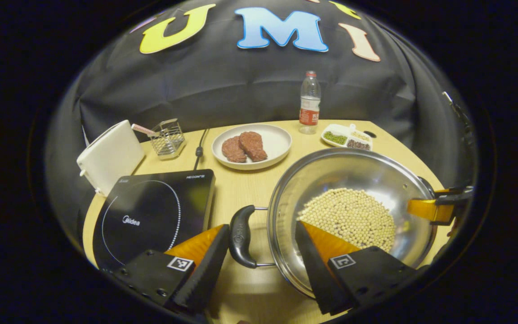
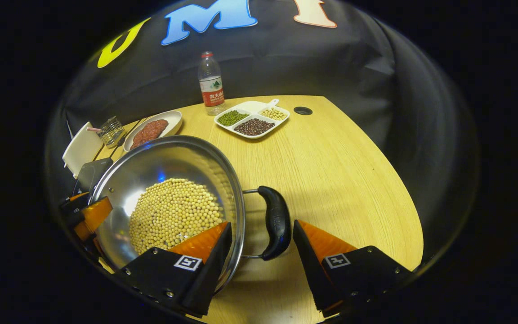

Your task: First push the handle of the pot to place it horizontally, then grasp the pot with both hands and set it on the induction cooktop.

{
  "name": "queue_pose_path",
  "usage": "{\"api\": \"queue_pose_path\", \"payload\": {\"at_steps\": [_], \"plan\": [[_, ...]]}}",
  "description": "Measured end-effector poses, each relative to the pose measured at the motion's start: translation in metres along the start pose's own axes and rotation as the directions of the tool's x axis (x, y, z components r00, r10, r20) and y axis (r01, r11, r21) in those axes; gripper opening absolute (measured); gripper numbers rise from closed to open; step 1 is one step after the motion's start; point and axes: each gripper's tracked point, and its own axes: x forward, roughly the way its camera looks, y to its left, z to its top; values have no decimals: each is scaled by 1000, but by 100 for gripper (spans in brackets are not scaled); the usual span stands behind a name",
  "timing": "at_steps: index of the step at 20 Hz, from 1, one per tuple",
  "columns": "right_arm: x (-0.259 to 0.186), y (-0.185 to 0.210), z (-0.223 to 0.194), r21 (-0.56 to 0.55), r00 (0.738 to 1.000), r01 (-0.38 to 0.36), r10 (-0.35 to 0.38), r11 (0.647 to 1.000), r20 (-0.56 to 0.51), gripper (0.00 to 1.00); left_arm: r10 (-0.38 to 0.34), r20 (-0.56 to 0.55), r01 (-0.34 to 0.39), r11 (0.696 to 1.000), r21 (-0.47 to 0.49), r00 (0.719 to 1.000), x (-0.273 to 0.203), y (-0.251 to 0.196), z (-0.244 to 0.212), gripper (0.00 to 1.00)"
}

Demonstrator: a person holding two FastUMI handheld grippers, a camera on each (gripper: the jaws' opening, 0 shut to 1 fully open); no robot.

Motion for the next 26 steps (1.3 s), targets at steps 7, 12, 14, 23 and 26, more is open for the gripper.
{"api": "queue_pose_path", "payload": {"at_steps": [7,12,14,23,26], "plan": [[12,8,3,-33,1000,-21,20,999,-11,69,13,-31,-12,1000,24,999,9,7,-6,88],[11,9,2,11,999,-35,35,999,-33,60,16,-51,-14,999,52,999,12,5,-6,74],[17,8,0,26,999,-33,34,999,-29,54,16,-58,-13,999,44,998,11,5,-4,70],[-3,12,12,12,1000,-14,14,1000,-16,54,4,-80,-2,1000,16,997,3,12,5,63],[-18,19,19,18,1000,-12,12,1000,-13,54,-4,-83,5,1000,12,997,-7,18,14,63]]}}
